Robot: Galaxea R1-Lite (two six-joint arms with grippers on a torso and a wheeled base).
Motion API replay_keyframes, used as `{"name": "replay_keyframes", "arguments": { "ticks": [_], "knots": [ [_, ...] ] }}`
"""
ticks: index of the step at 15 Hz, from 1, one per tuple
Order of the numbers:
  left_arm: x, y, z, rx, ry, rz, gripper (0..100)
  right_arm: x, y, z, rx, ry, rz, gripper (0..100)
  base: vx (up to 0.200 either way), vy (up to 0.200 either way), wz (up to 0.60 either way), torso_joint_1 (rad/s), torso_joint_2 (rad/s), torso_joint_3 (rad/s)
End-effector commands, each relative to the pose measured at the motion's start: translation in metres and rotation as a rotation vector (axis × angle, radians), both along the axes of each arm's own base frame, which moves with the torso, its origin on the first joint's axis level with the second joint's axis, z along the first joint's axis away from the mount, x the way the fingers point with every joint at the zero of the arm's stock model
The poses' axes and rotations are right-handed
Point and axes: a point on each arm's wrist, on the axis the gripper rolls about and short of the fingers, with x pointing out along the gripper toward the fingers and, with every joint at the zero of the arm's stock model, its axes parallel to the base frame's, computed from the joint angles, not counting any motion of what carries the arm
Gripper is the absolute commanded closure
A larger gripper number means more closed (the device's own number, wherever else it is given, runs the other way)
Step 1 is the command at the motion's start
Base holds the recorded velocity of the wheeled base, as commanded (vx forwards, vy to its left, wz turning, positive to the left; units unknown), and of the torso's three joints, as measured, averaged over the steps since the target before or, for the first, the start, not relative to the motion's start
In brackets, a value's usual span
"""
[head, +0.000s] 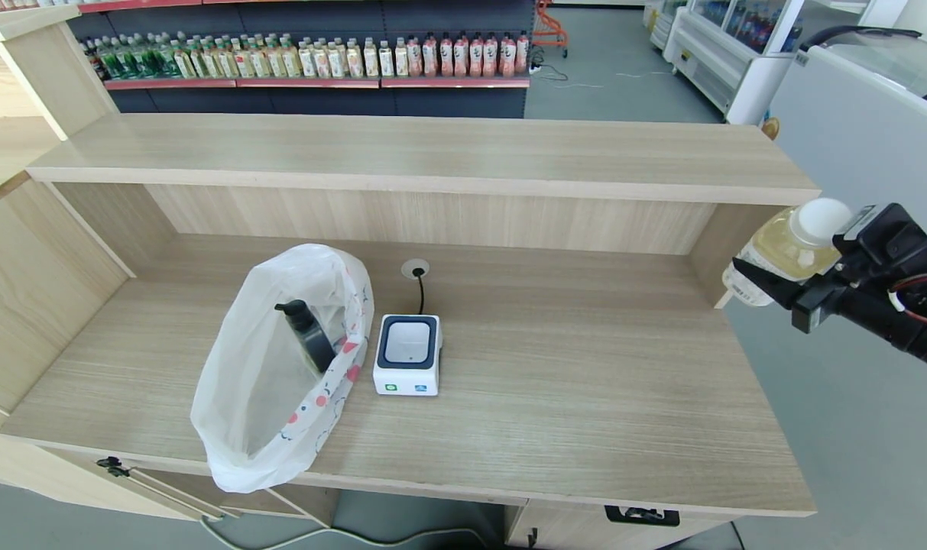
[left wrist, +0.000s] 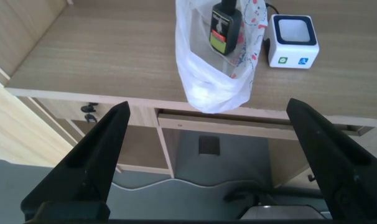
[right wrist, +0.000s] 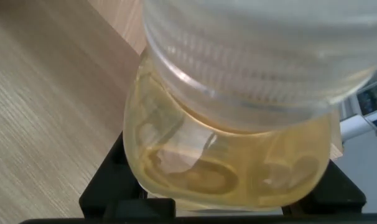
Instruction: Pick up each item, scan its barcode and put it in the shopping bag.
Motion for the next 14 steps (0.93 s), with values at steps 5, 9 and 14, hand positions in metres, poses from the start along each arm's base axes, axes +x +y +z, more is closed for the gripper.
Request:
{"name": "replay_keyframes", "arguments": {
  "ticks": [5,9,14],
  "knots": [
    [0.0,0.0,0.0001,-0.002,-0.001,0.0,0,-0.0054,0.0005,0.0014,-0.014,-0.012,-0.002,100,0.0,0.08,0.0,0.001,0.0,-0.001],
    [0.0,0.0,-0.0001,-0.002,0.0,0.002,0,-0.0072,0.001,0.0013,-0.015,-0.011,-0.001,100,0.0,0.2,0.0,0.001,0.0,0.002],
    [0.0,0.0,-0.0001,0.001,0.0,0.002,0,-0.0039,0.0008,0.0016,-0.015,-0.012,0.001,100,0.0,0.2,0.0,0.008,0.0,0.002]
  ]
}}
